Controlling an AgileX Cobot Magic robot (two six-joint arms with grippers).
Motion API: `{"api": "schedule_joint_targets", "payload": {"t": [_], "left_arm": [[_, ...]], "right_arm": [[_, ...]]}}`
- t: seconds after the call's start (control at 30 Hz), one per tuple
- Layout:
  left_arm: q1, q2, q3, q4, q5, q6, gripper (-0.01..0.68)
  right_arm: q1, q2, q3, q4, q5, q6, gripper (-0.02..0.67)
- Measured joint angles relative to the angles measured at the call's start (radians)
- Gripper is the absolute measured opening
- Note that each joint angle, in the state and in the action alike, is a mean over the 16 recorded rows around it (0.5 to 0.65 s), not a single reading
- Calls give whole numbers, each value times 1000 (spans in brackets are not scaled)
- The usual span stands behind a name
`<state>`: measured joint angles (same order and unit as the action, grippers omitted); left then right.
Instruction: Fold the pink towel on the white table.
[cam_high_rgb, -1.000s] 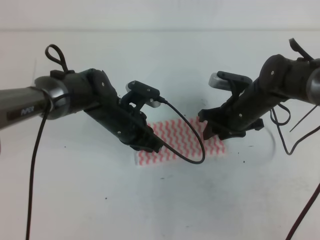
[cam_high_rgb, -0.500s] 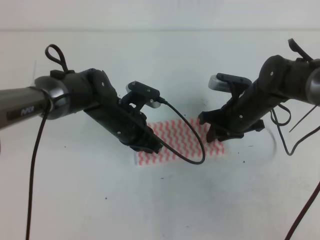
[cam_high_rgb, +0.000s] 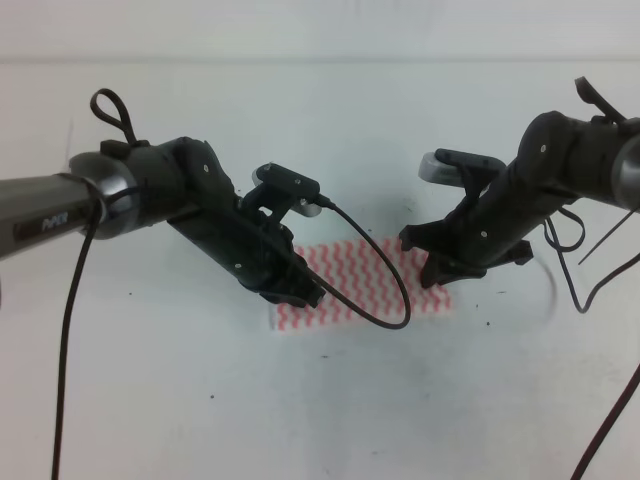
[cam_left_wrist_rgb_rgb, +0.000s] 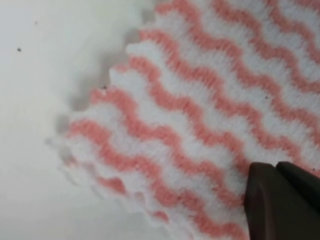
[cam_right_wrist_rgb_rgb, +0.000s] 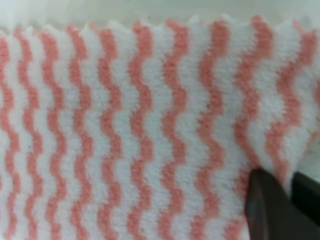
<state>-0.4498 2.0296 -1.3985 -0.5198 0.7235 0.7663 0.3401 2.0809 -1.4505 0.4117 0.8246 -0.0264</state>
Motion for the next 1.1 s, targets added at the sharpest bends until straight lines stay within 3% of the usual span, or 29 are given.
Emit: {"api": "schedule_joint_targets", "payload": {"t": [0.6,1.1], "left_arm": [[0,1,0,0,2,2,-5],[0,-2,0,0,-1,21,-5]], "right_arm": [[11,-52,-60,91,11,-45,-17],[93,-54,-69,170,-49,-81,-18]]}}
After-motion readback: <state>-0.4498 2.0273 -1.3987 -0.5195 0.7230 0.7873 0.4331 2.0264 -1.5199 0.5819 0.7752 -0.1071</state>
